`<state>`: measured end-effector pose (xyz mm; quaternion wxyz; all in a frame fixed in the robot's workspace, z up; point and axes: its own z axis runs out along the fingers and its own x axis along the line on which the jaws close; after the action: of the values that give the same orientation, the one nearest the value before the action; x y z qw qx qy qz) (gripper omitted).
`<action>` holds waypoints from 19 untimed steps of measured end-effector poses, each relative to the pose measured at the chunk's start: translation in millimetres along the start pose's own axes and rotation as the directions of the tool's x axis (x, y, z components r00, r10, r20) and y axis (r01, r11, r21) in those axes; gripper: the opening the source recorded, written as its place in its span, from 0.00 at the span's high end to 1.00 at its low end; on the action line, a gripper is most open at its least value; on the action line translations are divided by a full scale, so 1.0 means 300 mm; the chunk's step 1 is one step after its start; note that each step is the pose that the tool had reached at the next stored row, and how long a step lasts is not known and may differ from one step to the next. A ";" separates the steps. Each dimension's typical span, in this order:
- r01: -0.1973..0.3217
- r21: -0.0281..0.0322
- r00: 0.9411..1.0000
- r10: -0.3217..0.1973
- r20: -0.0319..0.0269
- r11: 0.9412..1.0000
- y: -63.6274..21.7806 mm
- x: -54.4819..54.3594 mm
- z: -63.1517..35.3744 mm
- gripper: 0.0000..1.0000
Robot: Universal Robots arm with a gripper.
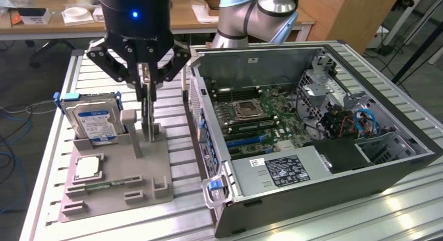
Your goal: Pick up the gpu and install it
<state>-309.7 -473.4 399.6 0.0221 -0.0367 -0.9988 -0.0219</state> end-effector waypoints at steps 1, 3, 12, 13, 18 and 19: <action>0.000 0.000 1.000 0.000 0.000 1.000 0.000 0.000 -0.005 0.74; 0.000 0.000 1.000 0.000 0.000 1.000 0.001 0.001 -0.018 0.74; 0.000 0.000 1.000 0.000 0.000 1.000 0.003 0.005 -0.082 0.74; 0.000 0.000 1.000 0.000 0.000 1.000 0.004 0.005 -0.091 0.74; 0.000 0.000 1.000 0.000 0.000 1.000 0.006 0.008 -0.147 0.74; 0.000 0.000 1.000 0.000 0.000 1.000 0.007 0.009 -0.160 0.74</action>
<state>-310.2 -473.4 447.8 0.0221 -0.0365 -0.9988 -0.0218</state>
